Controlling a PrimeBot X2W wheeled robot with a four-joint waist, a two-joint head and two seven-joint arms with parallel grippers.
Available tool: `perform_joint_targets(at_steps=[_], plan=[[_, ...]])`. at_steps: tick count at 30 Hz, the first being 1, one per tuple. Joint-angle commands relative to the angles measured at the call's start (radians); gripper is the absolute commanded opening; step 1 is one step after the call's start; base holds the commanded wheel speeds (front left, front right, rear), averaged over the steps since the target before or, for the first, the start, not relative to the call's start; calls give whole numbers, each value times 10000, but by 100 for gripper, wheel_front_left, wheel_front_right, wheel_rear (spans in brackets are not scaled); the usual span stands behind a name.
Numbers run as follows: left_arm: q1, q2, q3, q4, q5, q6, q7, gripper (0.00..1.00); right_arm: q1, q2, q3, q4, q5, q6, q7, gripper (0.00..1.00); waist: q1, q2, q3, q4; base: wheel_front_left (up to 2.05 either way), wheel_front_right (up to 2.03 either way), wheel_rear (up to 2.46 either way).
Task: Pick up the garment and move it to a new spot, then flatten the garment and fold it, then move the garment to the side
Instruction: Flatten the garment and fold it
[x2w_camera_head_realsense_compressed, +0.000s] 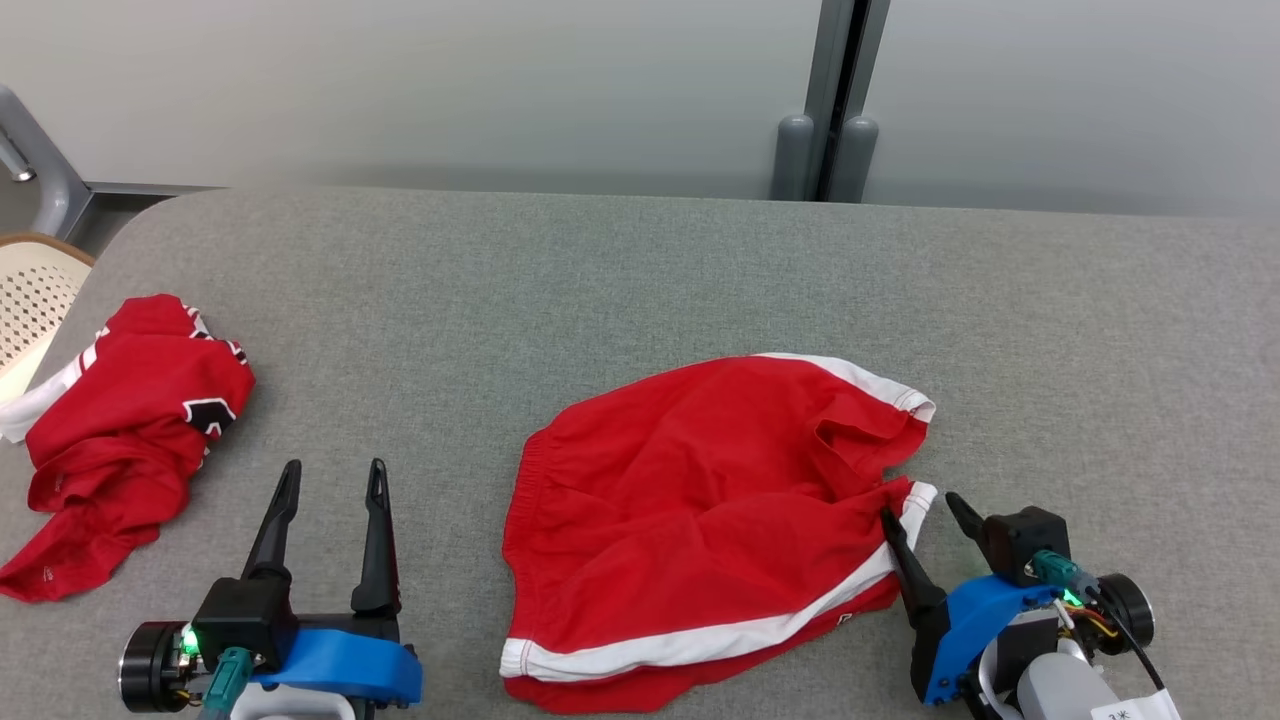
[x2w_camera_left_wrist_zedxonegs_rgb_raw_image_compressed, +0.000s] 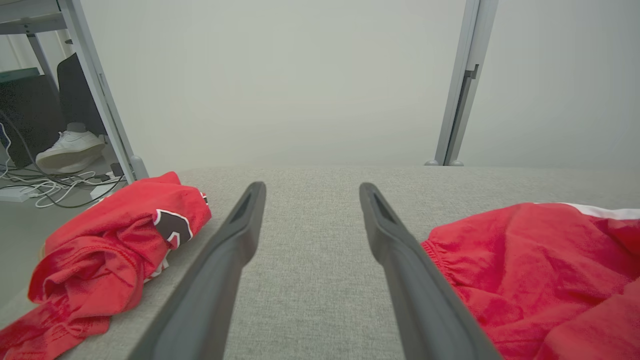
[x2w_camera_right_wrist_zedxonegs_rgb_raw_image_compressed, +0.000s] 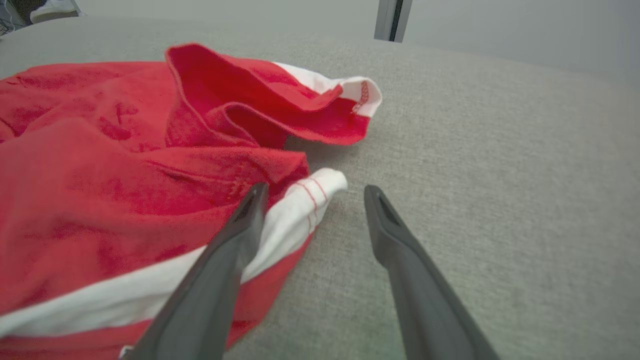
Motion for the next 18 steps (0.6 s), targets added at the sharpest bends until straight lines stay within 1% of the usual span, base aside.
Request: perform_joint_targets(at_steps=[1,3,4,5,6,7,10,13,15,18], plan=[[-175,11,15,1,-17,-40,-51,100,-274,-7,62,574,146,5,-145,100,0,-1,85,68,0,0,0],[-188,9,45,10,-25,-33,-51,100,-341,-5,187,969,306,5,-224,100,0,-1,106,66,0,0,0],[-183,7,63,17,-30,-27,-51,100,-376,-5,293,1144,470,5,-276,65,0,-1,111,56,0,0,0],[-173,5,74,22,-31,-21,-51,100,-427,-7,373,1299,598,5,-311,44,0,-1,114,41,0,0,0],[-162,2,78,29,-33,-16,-51,100,-480,-7,467,1434,706,5,-363,9,0,-1,114,20,0,0,0],[-150,0,80,40,-34,-15,-51,100,-521,-5,569,1537,841,5,-431,0,0,-1,109,-7,0,0,0],[-120,-8,78,61,-36,-4,-51,100,-664,-11,828,1678,1253,3,-633,0,0,-1,52,-110,0,0,0],[-45,-4,145,82,-50,6,-51,100,-570,-11,970,1417,1503,3,-802,0,0,-1,-61,-272,0,0,0],[33,-9,154,74,-45,25,-51,100,-250,-10,1005,1083,1676,3,-839,0,0,-1,-136,-395,0,0,0],[98,-20,132,65,-78,35,-51,100,321,-11,1013,48,1729,3,-842,0,0,-1,-215,-582,0,0,0]])
